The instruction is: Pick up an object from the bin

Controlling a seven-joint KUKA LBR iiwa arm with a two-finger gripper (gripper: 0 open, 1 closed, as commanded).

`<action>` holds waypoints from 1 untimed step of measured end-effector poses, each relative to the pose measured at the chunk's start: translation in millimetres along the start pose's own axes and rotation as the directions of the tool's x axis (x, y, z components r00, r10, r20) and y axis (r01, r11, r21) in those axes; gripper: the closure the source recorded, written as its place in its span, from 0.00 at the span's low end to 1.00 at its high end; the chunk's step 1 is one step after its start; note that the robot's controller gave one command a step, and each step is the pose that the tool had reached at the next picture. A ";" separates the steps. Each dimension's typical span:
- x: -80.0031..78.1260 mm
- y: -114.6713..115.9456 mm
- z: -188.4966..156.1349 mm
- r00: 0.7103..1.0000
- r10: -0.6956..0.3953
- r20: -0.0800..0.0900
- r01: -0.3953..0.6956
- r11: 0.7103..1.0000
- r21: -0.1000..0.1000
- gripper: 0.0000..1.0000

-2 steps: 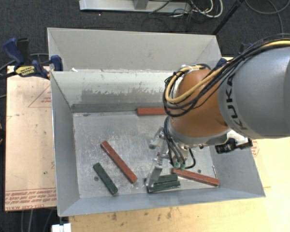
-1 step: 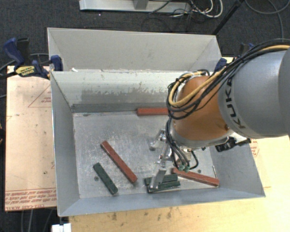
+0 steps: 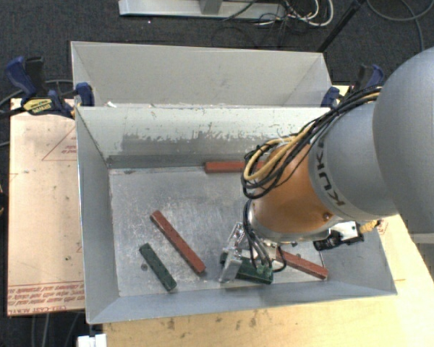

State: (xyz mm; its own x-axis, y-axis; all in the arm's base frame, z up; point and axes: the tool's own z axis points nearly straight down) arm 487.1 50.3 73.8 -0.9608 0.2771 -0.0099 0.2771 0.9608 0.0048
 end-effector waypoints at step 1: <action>0.1 -0.1 0.1 1.000 0.000 -0.001 0.000 1.000 0.000 1.00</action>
Offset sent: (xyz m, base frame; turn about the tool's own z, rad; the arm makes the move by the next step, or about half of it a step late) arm 0.0018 -0.0130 0.1520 0.0038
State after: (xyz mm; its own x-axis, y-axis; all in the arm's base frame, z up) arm 487.0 50.3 73.7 -0.9607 0.2774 -0.0093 0.2773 0.9608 0.0047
